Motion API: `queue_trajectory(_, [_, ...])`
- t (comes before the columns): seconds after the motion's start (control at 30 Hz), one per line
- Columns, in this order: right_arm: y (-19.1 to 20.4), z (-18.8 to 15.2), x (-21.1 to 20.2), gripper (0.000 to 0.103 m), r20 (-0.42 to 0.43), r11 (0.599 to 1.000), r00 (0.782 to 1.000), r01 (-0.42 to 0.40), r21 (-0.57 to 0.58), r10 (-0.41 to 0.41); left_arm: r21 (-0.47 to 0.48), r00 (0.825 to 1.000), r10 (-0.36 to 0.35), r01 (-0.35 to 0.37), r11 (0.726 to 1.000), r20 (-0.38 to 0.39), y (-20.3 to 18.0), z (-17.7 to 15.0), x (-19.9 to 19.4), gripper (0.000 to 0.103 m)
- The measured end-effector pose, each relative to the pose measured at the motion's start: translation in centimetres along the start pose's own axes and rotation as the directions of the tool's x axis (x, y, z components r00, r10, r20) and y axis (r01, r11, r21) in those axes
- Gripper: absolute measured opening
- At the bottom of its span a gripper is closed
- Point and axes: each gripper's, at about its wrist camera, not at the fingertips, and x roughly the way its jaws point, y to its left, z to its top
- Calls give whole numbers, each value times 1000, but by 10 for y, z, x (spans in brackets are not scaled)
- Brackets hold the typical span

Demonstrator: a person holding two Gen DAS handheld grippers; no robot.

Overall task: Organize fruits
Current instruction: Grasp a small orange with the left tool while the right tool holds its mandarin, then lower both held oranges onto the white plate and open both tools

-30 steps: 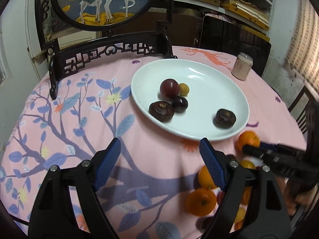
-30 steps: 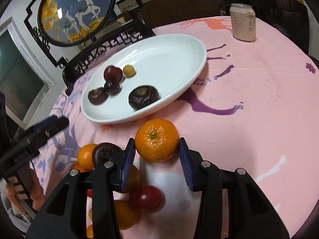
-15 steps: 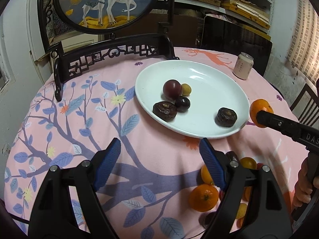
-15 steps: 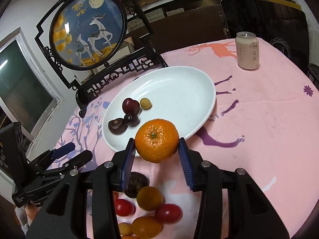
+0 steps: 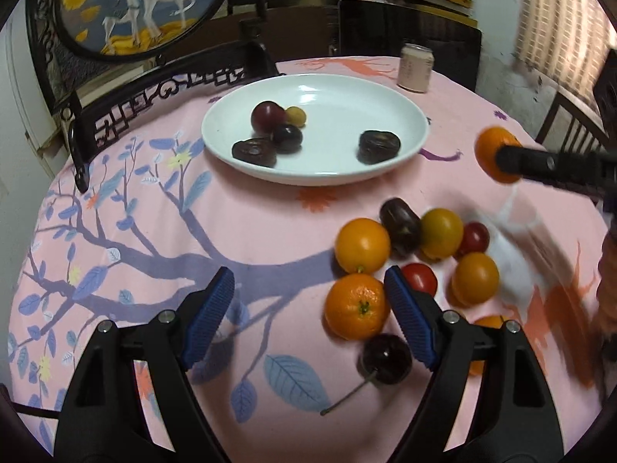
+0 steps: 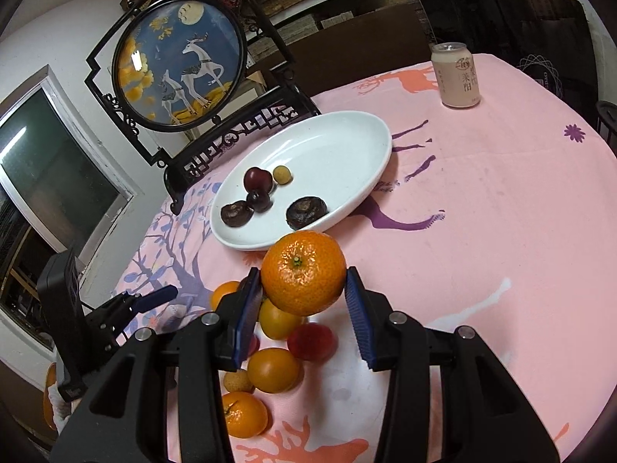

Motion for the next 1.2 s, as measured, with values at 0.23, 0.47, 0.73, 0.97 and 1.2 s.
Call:
queue_trajectory(0.23, [0, -1, 0, 44, -2, 1000, 1000, -2, 4, 2, 37, 998, -48, 49, 998, -33, -10, -13, 0, 77])
queue_trajectory(0.47, [4, -3, 0, 44, -4, 1000, 1000, -2, -7, 2, 16, 989, -140, 141, 990, -53, -12, -10, 7, 37])
queue_trajectory(0.73, [12, 10, 4, 44, 39, 999, 999, 37, -32, -36, -37, 995, -96, 97, 995, 25, 2, 13, -10, 36])
queue_trajectory(0.97, [30, 56, 62, 45, 37, 997, 997, 63, -53, -61, -131, 998, -6, 14, 991, 61, 25, 88, 21, 41])
queue_trajectory(1.2, [12, 56, 51, 62, 104, 998, 993, 65, -26, -62, -167, 995, 51, -37, 985, 80, 36, 82, 35, 80])
